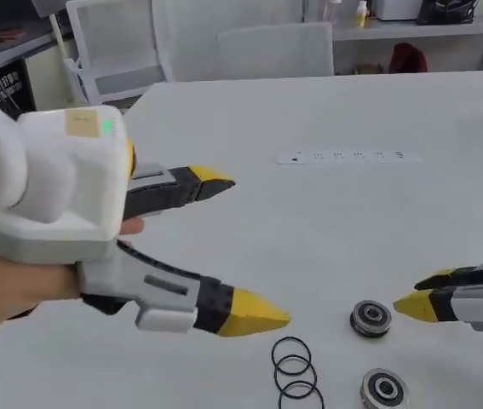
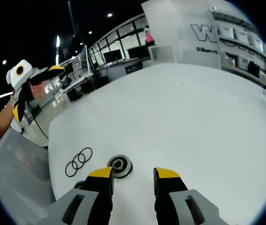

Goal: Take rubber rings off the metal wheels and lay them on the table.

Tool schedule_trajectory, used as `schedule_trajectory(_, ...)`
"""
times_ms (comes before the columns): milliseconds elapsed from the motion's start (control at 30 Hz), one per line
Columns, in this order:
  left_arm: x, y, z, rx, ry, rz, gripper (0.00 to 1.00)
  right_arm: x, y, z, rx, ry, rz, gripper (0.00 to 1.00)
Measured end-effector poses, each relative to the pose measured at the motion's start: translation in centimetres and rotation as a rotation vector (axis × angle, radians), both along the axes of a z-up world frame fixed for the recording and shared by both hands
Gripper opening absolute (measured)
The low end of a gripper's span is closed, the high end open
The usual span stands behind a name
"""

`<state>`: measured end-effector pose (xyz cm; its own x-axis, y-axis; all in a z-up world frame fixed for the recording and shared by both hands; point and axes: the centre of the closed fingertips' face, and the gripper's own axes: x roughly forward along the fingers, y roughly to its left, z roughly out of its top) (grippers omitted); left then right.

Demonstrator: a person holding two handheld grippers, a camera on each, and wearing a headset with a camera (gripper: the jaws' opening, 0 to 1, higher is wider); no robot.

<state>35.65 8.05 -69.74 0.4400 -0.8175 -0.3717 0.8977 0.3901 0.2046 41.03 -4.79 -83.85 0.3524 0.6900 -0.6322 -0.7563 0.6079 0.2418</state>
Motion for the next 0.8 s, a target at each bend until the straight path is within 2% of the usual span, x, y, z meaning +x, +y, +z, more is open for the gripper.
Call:
schedule_trajectory(67, 0.5, -0.9, -0.1, 0.007, -0.014, -0.014, 0.89, -0.2, -0.3, -0.7, -0.034, 0.008, 0.012, 0.33)
schedule_trajectory(167, 1.0, -2.0, -0.3, 0.008, -0.020, -0.030, 0.87, -0.4, -0.3, -1.0, -0.047, 0.004, 0.030, 0.32)
schedule_trajectory(267, 1.3, -3.5, -0.5, -0.030, 0.003, -0.056, 0.88, -0.7, 0.0, -1.2, -0.050, -0.004, 0.061, 0.33)
schedule_trajectory(333, 1.7, -4.3, -0.9, -0.033, 0.009, -0.065, 0.87, -0.9, 0.1, -1.4, -0.053, -0.008, 0.076, 0.34)
schedule_trajectory(433, 2.4, -5.4, -1.3, -0.038, 0.008, -0.069, 0.84, -1.0, 0.2, -1.8, -0.054, -0.041, 0.106, 0.37)
schedule_trajectory(500, 2.9, -6.1, -1.7, -0.049, 0.018, -0.074, 0.80, -1.0, 0.4, -1.9, -0.023, -0.065, 0.116, 0.37)
schedule_trajectory(533, 3.0, -6.3, -1.9, -0.054, 0.028, -0.082, 0.78, -1.2, 0.6, -1.9, -0.010, -0.061, 0.122, 0.37)
schedule_trajectory(567, 3.1, -6.7, -2.3, -0.060, 0.052, -0.091, 0.77, -1.3, 0.6, -2.0, -0.003, -0.062, 0.129, 0.34)
schedule_trajectory(633, 3.4, -7.1, -3.0, -0.050, 0.064, -0.097, 0.74, -1.3, 0.8, -2.0, 0.006, -0.079, 0.138, 0.32)
schedule_trajectory(733, 3.9, -7.8, -4.1, -0.034, 0.067, -0.106, 0.72, -1.4, 1.1, -2.1, 0.021, -0.068, 0.142, 0.31)
schedule_trajectory(800, 4.0, -8.2, -5.0, -0.033, 0.089, -0.107, 0.70, -1.6, 1.2, -2.3, 0.012, -0.078, 0.153, 0.31)
